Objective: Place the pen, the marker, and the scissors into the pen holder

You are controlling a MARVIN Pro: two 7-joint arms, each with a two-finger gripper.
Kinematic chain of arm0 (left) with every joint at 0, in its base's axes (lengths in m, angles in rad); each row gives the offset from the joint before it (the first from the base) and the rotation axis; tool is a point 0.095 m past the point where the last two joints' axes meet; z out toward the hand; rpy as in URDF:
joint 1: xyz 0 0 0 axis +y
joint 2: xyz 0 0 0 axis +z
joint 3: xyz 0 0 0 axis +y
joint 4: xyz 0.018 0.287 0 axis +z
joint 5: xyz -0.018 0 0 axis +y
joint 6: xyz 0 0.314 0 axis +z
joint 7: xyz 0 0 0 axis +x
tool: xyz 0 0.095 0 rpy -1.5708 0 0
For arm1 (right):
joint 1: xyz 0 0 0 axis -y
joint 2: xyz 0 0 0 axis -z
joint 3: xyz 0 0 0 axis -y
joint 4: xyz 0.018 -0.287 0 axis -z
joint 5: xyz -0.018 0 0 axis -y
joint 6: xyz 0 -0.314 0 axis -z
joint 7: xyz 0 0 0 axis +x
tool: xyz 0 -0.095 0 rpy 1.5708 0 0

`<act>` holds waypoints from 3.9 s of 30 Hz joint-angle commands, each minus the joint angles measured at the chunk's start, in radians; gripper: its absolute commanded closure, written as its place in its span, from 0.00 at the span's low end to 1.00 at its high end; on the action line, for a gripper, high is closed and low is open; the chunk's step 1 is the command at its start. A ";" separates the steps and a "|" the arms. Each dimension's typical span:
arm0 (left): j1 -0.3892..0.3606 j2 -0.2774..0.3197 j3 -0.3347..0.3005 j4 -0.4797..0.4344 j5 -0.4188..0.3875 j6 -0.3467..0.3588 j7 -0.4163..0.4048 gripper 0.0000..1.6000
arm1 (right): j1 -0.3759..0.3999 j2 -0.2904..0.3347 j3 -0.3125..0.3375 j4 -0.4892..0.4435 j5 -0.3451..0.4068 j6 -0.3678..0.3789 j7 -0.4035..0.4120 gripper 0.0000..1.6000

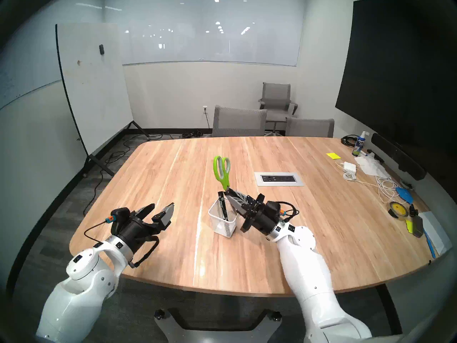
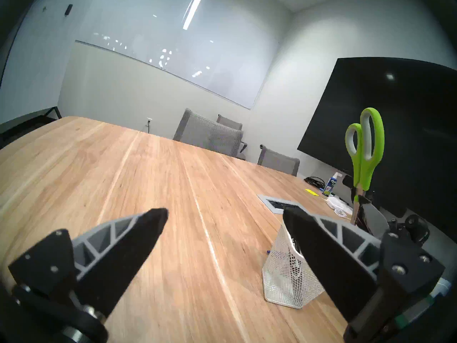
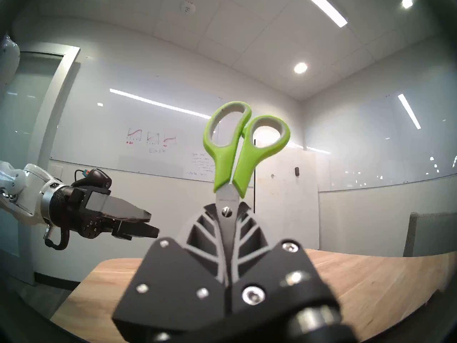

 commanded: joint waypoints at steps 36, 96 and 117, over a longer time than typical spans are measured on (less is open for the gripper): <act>-0.001 0.001 -0.001 -0.024 0.003 -0.001 0.001 0.00 | 0.005 -0.003 0.030 0.043 0.011 -0.018 0.051 1.00; -0.001 0.000 -0.002 -0.024 0.003 -0.001 0.000 0.00 | -0.022 0.020 0.078 0.033 -0.043 0.000 0.088 0.87; -0.001 0.000 -0.002 -0.024 0.003 -0.001 0.000 0.00 | -0.018 0.022 0.108 0.024 -0.043 0.003 0.085 0.00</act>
